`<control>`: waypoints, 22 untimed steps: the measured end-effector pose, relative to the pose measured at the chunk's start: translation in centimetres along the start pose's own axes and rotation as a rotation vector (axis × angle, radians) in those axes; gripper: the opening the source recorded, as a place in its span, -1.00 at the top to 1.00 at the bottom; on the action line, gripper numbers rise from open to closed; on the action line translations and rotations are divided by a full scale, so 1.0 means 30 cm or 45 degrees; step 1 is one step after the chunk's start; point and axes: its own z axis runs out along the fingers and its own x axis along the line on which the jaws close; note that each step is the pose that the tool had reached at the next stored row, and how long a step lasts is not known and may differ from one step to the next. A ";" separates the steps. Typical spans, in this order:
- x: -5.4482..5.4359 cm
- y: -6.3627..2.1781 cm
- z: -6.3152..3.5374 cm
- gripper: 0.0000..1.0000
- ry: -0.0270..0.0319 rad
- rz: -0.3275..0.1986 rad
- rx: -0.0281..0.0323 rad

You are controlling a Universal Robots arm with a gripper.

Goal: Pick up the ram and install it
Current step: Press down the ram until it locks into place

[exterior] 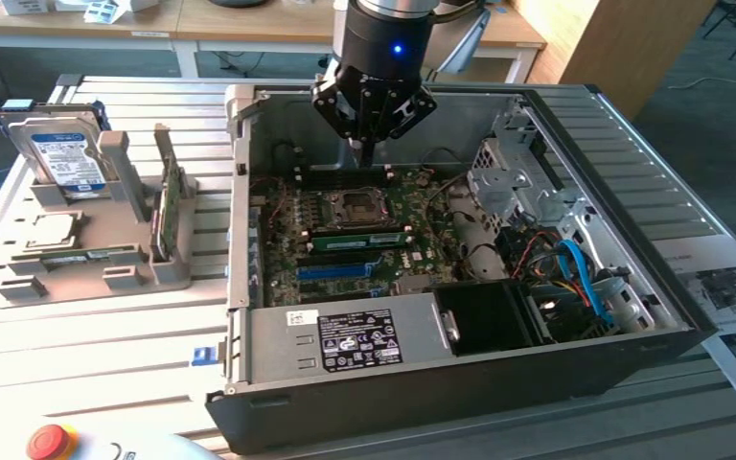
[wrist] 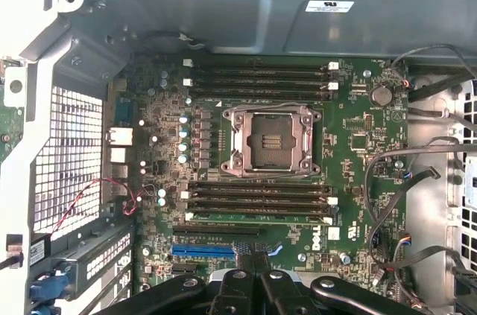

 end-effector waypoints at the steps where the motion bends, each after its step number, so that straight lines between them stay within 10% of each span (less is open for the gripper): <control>1: 0.000 0.000 0.000 0.80 -0.0005 0.000 0.0003; 7: 0.000 0.000 0.000 0.80 -0.0396 0.000 0.0147; 22: 0.000 0.000 0.000 0.80 -0.0402 0.021 0.0144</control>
